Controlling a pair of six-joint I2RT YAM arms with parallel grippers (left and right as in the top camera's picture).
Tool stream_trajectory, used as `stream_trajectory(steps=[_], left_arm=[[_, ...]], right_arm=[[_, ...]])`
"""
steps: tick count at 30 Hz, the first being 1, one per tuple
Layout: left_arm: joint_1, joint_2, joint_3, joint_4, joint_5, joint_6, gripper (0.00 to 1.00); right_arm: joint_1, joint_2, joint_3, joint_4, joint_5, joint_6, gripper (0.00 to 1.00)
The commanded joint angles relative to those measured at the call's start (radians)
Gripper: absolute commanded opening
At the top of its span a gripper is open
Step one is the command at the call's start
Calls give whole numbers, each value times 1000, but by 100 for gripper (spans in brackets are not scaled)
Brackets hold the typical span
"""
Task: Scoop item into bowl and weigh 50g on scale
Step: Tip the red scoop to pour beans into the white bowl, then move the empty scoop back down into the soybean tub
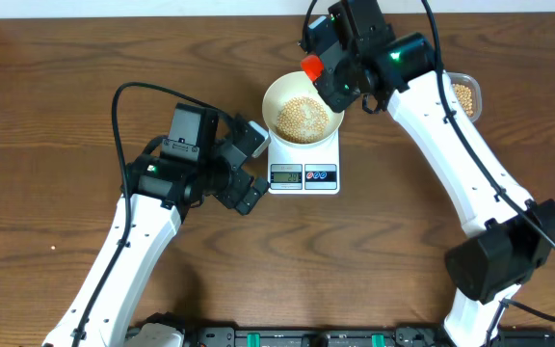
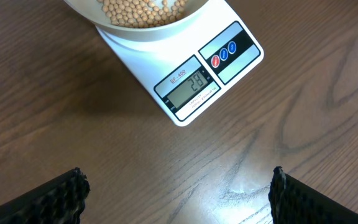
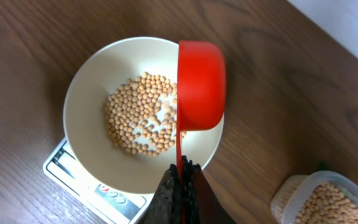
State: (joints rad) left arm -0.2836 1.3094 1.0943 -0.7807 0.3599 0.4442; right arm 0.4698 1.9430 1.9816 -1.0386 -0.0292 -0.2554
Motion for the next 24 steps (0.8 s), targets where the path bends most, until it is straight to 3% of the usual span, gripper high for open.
stream_trajectory(steps=[1, 14, 24], left_arm=[[-2, 4, 9, 0, -10, -9, 95], [-2, 4, 9, 0, -10, -9, 95], [-2, 4, 10, 0, -10, -9, 95]], right_arm=[[31, -39, 25, -11, 58, -39, 1], [60, -47, 25, -16, 122, -17, 1], [-118, -138, 28, -24, -137, 63, 1]])
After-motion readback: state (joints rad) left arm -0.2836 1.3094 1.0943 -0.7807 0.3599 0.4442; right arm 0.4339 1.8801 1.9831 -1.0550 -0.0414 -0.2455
